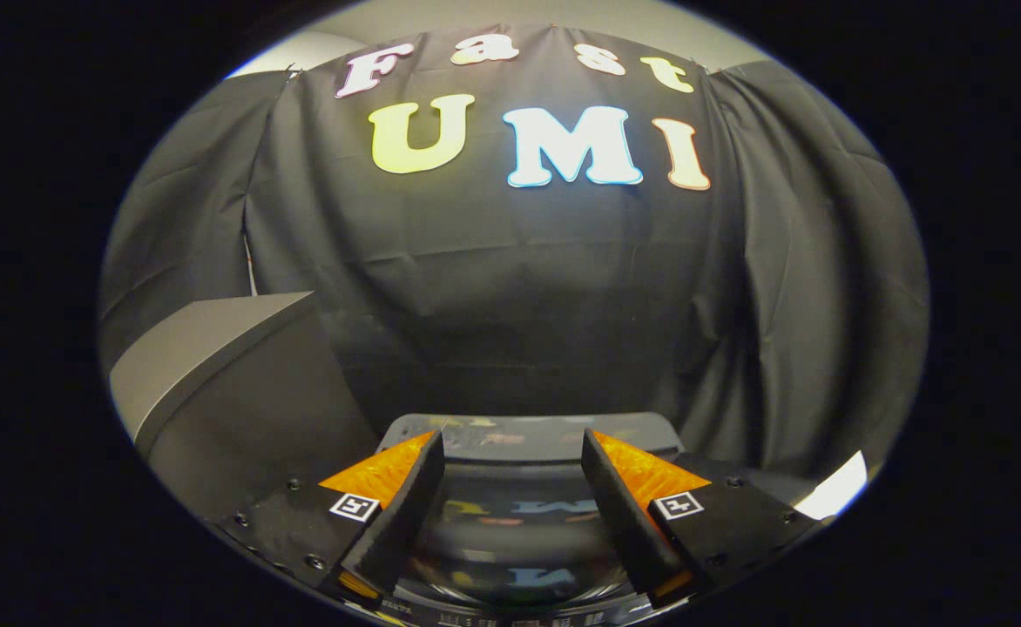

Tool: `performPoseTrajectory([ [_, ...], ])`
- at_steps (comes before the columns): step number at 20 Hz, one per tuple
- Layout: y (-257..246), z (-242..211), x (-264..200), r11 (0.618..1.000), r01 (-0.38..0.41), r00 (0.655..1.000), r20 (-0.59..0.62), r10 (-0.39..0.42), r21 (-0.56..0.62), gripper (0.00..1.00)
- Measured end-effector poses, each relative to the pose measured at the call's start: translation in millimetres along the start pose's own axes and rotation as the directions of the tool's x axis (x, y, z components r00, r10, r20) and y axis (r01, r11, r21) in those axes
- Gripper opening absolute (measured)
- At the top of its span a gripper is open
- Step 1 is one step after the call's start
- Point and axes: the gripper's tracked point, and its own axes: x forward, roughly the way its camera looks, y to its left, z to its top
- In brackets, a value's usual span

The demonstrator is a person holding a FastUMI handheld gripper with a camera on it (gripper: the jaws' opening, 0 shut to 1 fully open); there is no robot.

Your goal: Put the clothes into the washing machine and then close the washing machine lid.

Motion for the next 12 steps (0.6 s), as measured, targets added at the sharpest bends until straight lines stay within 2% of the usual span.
performPoseTrajectory([
  [4, 8, -18, -31, 1.0, 0.001, 0.998, 0.058, -0.001, -0.014, 0.98],
  [7, 11, -12, -69, 1.0, 0.002, 0.99, 0.143, -0.002, -0.001, 0.98],
  [9, 21, -12, -95, 1.0, -0.024, 0.979, 0.203, 0.024, -0.004, 0.98],
  [12, 13, -27, -136, 1.0, 0.003, 0.973, 0.229, -0.001, -0.009, 0.98],
])
